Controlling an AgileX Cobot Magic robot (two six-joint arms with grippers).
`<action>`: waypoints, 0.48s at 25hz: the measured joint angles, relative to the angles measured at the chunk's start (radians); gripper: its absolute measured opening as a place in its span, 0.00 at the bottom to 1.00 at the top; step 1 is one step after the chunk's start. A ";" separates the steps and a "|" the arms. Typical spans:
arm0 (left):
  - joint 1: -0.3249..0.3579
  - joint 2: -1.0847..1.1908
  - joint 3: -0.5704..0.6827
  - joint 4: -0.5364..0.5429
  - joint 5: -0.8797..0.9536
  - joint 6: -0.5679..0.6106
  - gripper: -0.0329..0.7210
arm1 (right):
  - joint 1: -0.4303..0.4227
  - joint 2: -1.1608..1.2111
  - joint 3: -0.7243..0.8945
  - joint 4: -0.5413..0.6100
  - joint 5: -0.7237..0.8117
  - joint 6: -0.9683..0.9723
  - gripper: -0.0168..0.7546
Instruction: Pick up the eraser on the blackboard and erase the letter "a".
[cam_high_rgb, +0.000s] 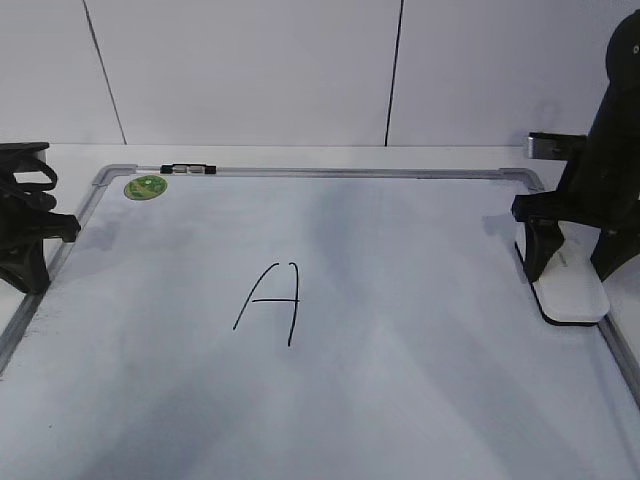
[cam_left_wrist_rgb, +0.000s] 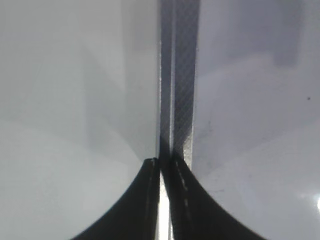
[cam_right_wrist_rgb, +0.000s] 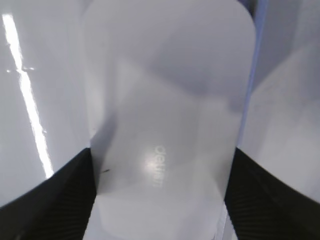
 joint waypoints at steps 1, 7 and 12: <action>0.000 0.000 0.000 0.000 0.000 0.000 0.09 | 0.000 0.000 0.000 0.000 0.000 0.000 0.80; 0.000 0.000 0.000 0.000 0.000 0.000 0.09 | 0.000 0.000 0.000 -0.008 0.000 -0.008 0.88; 0.000 0.000 0.000 0.000 0.000 0.000 0.09 | 0.000 0.000 0.000 -0.026 0.000 0.000 0.89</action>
